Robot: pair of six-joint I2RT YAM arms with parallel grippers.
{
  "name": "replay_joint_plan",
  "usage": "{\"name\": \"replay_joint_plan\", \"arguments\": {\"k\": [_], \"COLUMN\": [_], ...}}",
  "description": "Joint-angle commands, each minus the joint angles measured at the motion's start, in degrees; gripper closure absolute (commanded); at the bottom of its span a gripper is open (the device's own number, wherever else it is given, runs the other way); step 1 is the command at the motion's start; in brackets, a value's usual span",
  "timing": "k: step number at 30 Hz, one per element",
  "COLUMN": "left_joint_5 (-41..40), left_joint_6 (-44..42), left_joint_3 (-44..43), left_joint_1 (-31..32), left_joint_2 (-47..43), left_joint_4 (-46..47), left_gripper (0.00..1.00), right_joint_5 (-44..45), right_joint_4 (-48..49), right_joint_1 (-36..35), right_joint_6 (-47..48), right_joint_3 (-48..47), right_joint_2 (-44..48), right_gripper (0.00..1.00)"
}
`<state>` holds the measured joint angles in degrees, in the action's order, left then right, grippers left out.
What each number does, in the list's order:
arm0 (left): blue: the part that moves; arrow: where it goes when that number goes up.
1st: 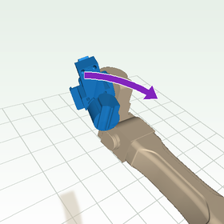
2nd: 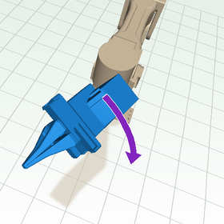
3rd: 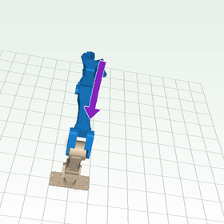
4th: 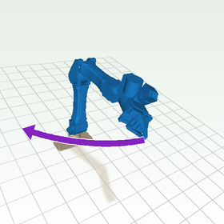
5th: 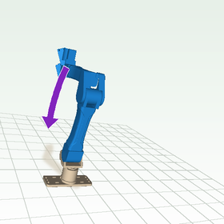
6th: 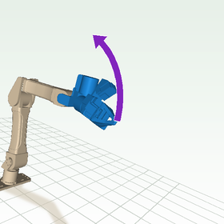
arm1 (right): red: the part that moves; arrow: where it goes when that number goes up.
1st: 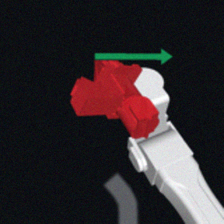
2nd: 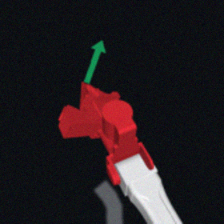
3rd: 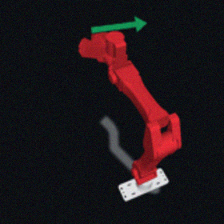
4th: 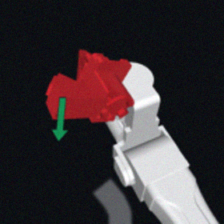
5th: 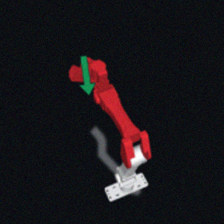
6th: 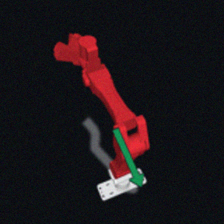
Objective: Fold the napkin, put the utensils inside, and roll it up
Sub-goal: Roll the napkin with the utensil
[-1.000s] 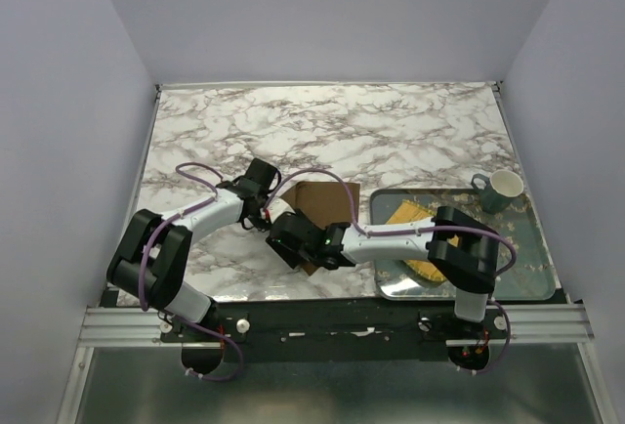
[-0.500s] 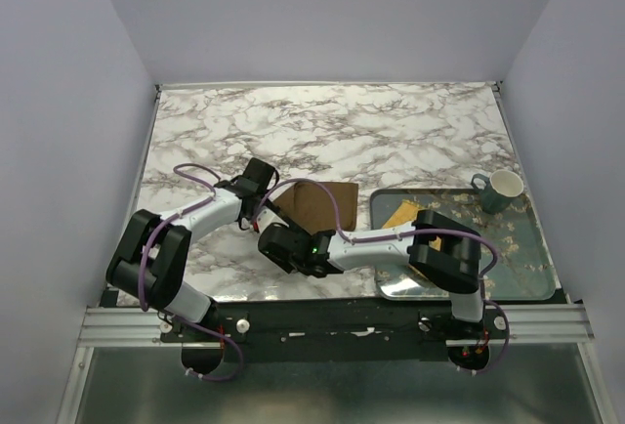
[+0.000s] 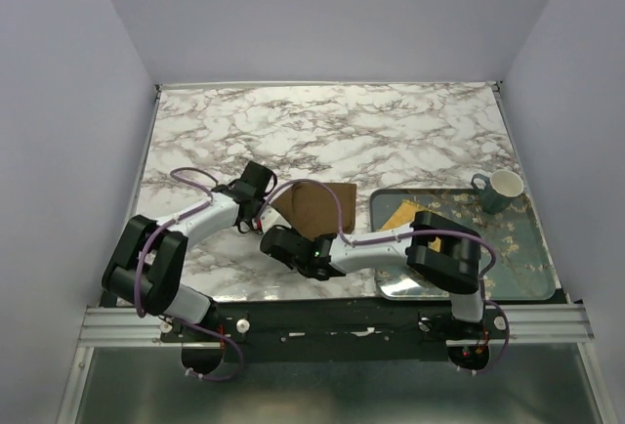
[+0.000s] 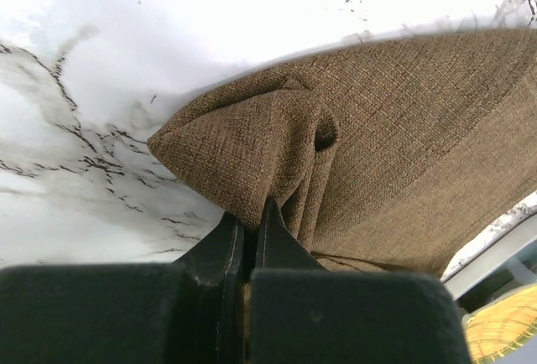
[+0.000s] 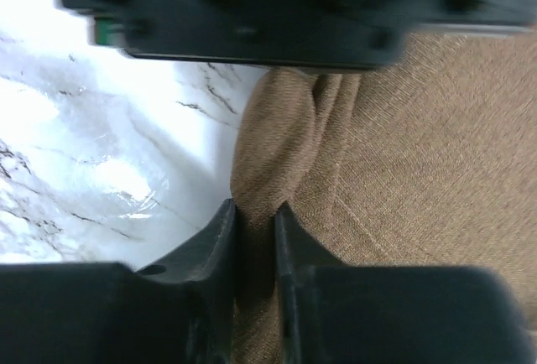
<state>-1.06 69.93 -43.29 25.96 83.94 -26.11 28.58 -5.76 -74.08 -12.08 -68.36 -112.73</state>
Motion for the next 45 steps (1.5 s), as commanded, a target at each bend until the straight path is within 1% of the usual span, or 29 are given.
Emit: {"name": "replay_joint_plan", "arguments": {"k": [1,3,4,5,6,8,9,10,11,12,13,14,16,17,18,19,20,22,23,25,26,28,31,32,34,38,40,43,45], "left_joint_5": [0.3,0.7,0.7,1.0,1.1,2.5,1.9,1.6,0.9,-1.9,-2.7,-3.2,-3.8,-3.4,-2.9,-1.7,-0.8,0.5,1.1,3.0,4.0,4.6,6.3,6.6,6.2,5.4,5.0,3.7,3.0], "left_joint_6": [-0.8,-2.4,-3.3,-3.9,-5.8,-7.6,-8.6,-10.9,-12.2,-13.2,-15.6,-16.7,-18.5,-19.9,-20.2,-20.4,-20.6,-20.8,-20.7,-20.2,-19.8,-18.4,-16.2,-15.6,-14.0,-9.2,-7.4,-4.1,-4.2], "left_joint_3": [3.6,4.2,4.4,4.6,5.8,7.5,8.3,9.3,9.4,8.9,8.6,8.2,7.3,7.5,7.7,8.3,8.8,10.3,10.9,12.7,13.1,14.0,14.1,14.0,13.8,13.6,14.1,14.9,14.7], "left_joint_1": [-0.1,-0.4,-0.3,-0.6,-0.8,-1.7,-2.0,-2.0,-2.1,-2.2,-2.3,-2.5,-2.6,-2.6,-2.6,-2.6,-2.6,-2.6,-2.5,-2.5,-2.5,-2.5,-2.5,-2.5,-2.5,-2.5,-2.5,-2.4,-2.5], "left_joint_2": [-0.8,-1.1,-1.2,-1.6,-2.7,-4.7,-7.6,-9.2,-10.8,-13.5,-14.6,-15.5,-17.4,-18.0,-19.2,-19.6,-19.9,-20.8,-21.3,-22.4,-22.6,-22.0,-19.3,-18.6,-15.9,-11.5,-10.2,-9.7,-8.7], "left_joint_4": [-3.6,-1.9,-1.4,-0.8,1.6,4.6,7.1,7.9,8.4,7.7,7.2,6.5,4.9,4.9,5.0,4.9,5.0,5.5,6.1,7.7,8.5,10.3,12.7,13.5,15.5,15.7,14.9,13.8,14.1], "left_gripper": [1.0,1.0,1.0,1.0,1.0,1.0,0.93,0.71,0.61,0.51,0.39,0.35,0.29,0.24,0.21,0.15,0.13,0.11,0.11,0.11,0.11,0.11,0.11,0.11,0.12,0.16,0.21,0.24,0.3], "right_joint_5": [-8.3,-13.9,-16.2,-20.7,-22.9,-28.3,-32.1,-34.4,-40.2,-43.6,-46.3,-52.2,-58.3,-63.9,-66.3,-68.2,-72.5,-75.9,-79.3,-81.9,-85.0,-87.8,-92.0,-92.4,-92.8,-92.2,-91.9,-92.0,-92.4], "right_joint_4": [2.7,4.3,4.4,5.3,5.3,8.5,8.9,8.9,10.1,10.3,10.3,10.3,10.2,9.9,9.8,9.3,8.7,8.6,9.8,11.5,13.7,15.9,22.5,25.2,26.2,29.6,31.7,37.1,39.7], "right_joint_1": [3.7,4.7,6.5,7.5,8.2,10.9,11.9,14.0,15.4,16.7,19.2,20.5,23.6,24.6,25.4,26.7,27.3,29.1,29.6,30.8,31.2,32.0,32.6,32.8,33.0,33.0,33.3,33.4,33.5], "right_joint_6": [-3.0,-3.0,-3.3,-3.8,-3.9,-4.4,-4.4,-4.6,-5.5,-5.9,-6.5,-7.4,-8.6,-9.5,-10.1,-10.6,-11.7,-13.7,-15.9,-18.3,-20.9,-23.5,-29.1,-31.4,-32.3,-35.5,-37.3,-41.3,-43.1], "right_joint_3": [5.9,7.4,7.4,8.5,9.2,10.3,10.5,10.5,10.7,10.4,9.9,9.3,6.9,6.1,5.3,4.3,2.7,1.8,1.8,2.0,2.3,2.2,3.4,3.8,4.3,5.3,6.1,7.5,7.7], "right_joint_2": [0.2,1.4,1.5,1.6,2.1,2.3,2.3,2.2,2.2,1.5,0.8,0.1,-3.1,-4.4,-5.5,-7.7,-8.6,-10.0,-11.1,-12.1,-13.3,-14.5,-16.5,-16.6,-17.1,-16.9,-16.8,-17.2,-18.0], "right_gripper": [0.83,0.91,0.94,0.97,0.99,1.0,0.99,0.99,1.0,1.0,0.99,1.0,0.99,1.0,0.99,0.99,1.0,0.99,0.99,1.0,1.0,0.99,0.99,0.99,0.99,0.99,0.99,0.99,0.99]}}
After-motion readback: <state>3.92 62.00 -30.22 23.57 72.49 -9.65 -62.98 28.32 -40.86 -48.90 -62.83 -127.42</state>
